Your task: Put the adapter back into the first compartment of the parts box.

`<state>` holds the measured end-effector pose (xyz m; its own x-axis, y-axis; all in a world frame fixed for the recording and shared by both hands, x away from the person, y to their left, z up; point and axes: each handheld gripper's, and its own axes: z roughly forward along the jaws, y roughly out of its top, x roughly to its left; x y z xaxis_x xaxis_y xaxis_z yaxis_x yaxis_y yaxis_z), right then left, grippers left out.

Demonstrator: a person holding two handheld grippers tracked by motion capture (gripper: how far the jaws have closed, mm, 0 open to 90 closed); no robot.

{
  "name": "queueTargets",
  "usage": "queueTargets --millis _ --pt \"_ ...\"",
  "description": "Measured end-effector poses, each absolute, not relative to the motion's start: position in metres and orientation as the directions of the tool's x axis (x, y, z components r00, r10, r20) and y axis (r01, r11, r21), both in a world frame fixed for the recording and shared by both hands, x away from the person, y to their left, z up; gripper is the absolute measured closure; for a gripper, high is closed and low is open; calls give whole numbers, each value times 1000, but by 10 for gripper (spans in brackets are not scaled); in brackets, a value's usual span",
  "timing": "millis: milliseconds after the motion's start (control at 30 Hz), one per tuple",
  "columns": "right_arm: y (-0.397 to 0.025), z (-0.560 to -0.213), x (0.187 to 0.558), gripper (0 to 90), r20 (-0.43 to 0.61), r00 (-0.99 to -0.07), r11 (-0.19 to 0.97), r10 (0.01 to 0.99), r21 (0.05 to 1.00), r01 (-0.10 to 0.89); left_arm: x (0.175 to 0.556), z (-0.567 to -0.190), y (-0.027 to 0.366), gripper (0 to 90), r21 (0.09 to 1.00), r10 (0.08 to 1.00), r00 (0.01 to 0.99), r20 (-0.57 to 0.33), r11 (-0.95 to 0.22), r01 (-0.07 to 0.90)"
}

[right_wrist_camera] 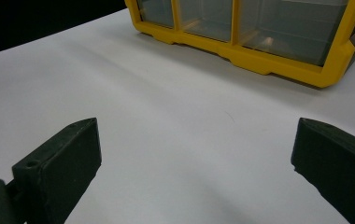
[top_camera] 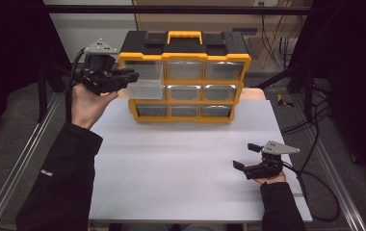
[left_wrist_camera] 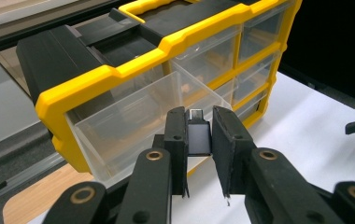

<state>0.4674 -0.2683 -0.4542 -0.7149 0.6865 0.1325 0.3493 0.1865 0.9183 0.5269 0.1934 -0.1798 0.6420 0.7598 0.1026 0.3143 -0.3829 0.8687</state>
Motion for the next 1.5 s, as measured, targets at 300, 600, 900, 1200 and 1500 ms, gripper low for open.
queueTargets --millis 300,600,900,1200,1500 --pt "-268 -454 467 21 132 -716 187 686 919 348 536 -177 193 754 866 772 627 106 -381 322" --pt "-269 -454 467 21 131 -716 188 686 918 348 545 -176 194 754 867 780 618 104 -376 328" --pt "-268 -454 468 21 128 -716 191 687 918 348 558 -178 196 754 858 800 591 109 -375 351" --pt "-268 -454 468 21 127 -716 192 686 918 347 566 -182 196 754 852 802 587 111 -381 359" --pt "-268 -455 468 21 128 -716 192 686 918 348 572 -188 194 754 848 800 590 109 -384 364"
